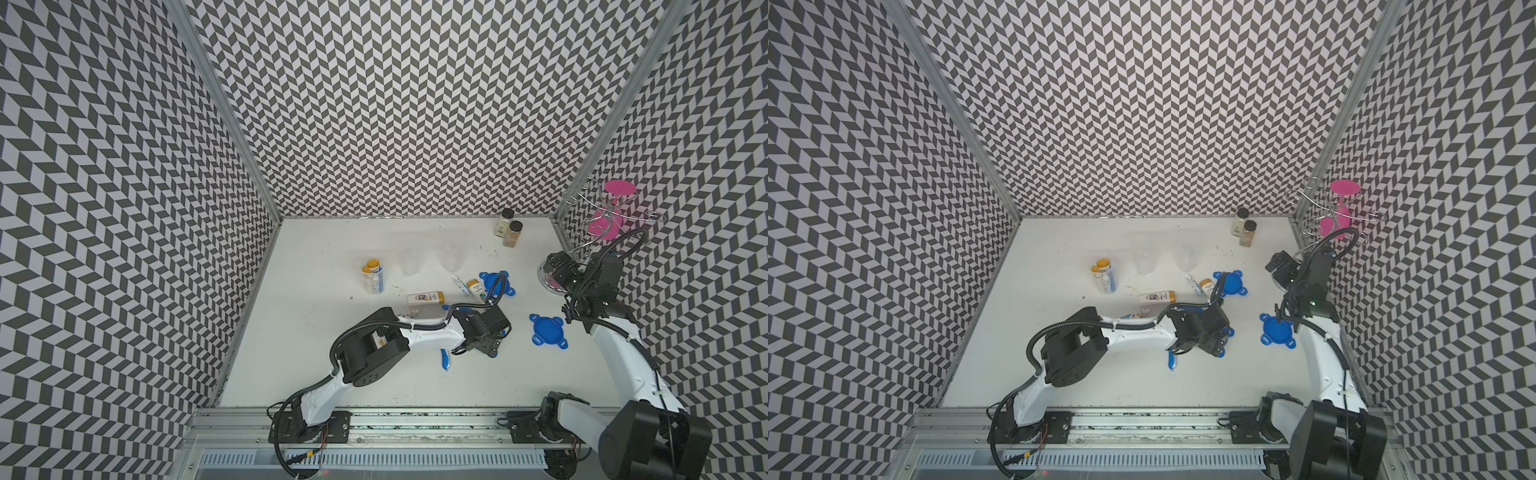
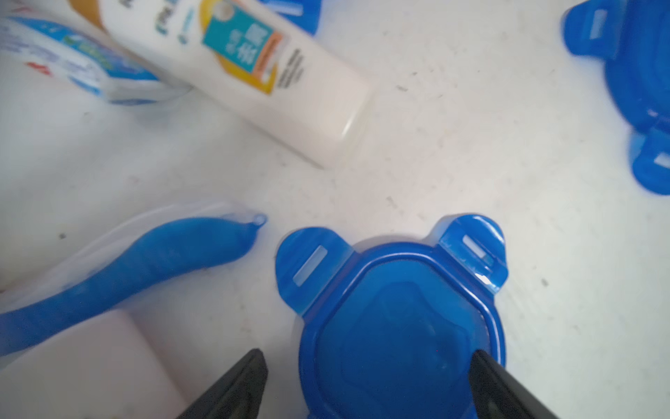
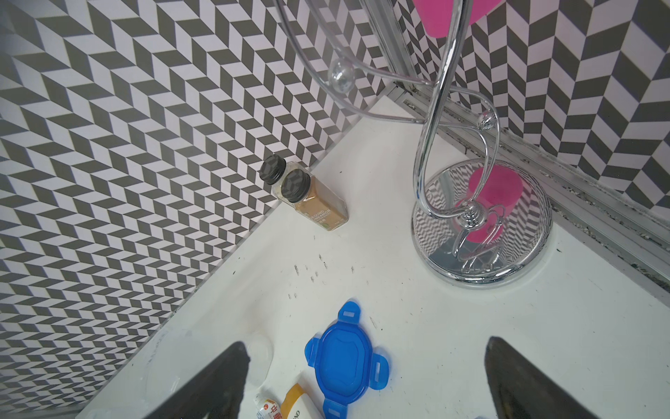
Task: Pack away toiletry kits
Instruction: Adjust the lid at the center of the board.
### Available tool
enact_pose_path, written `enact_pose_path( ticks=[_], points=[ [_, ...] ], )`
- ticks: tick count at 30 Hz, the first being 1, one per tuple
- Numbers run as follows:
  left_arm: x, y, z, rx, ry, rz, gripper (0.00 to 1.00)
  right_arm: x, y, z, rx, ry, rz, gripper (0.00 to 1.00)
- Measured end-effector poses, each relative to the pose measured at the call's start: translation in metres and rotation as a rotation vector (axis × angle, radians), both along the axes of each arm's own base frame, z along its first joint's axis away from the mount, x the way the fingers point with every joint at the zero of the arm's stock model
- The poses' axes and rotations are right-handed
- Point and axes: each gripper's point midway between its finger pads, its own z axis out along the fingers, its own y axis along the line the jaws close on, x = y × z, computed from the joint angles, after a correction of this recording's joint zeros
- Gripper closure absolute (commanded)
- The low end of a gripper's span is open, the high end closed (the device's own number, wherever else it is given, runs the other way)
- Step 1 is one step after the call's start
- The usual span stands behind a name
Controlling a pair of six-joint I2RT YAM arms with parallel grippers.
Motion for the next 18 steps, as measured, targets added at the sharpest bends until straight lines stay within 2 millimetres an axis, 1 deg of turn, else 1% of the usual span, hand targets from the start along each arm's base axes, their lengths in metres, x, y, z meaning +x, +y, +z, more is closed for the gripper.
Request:
enact_pose_path(
  ticks=[4, 6, 9, 10, 13, 15, 18],
  points=[
    [0.01, 0.033, 0.002, 0.008, 0.029, 0.015, 0.12, 0.002, 0.008, 0.002, 0.002, -0.008, 0.031, 0.0],
    [0.014, 0.049, 0.003, 0.019, 0.051, 0.015, 0.08, 0.003, 0.016, 0.004, 0.004, -0.003, 0.059, 0.0],
    [0.019, 0.06, 0.004, 0.037, 0.079, 0.004, 0.01, 0.002, 0.035, 0.01, 0.001, 0.015, 0.128, 0.0],
    [0.018, 0.061, 0.004, 0.042, 0.086, -0.004, 0.0, 0.0, 0.04, 0.011, 0.001, 0.019, 0.148, 0.0],
    [0.011, 0.059, 0.008, 0.055, 0.114, -0.051, 0.0, -0.018, 0.057, 0.015, 0.0, 0.027, 0.202, 0.0],
    [0.006, 0.05, 0.016, 0.045, 0.114, -0.095, 0.0, -0.032, 0.063, 0.024, -0.008, 0.01, 0.221, 0.0],
    [0.004, 0.032, 0.032, 0.01, 0.084, -0.165, 0.0, -0.047, 0.065, 0.036, -0.023, -0.018, 0.224, 0.0]
  ],
)
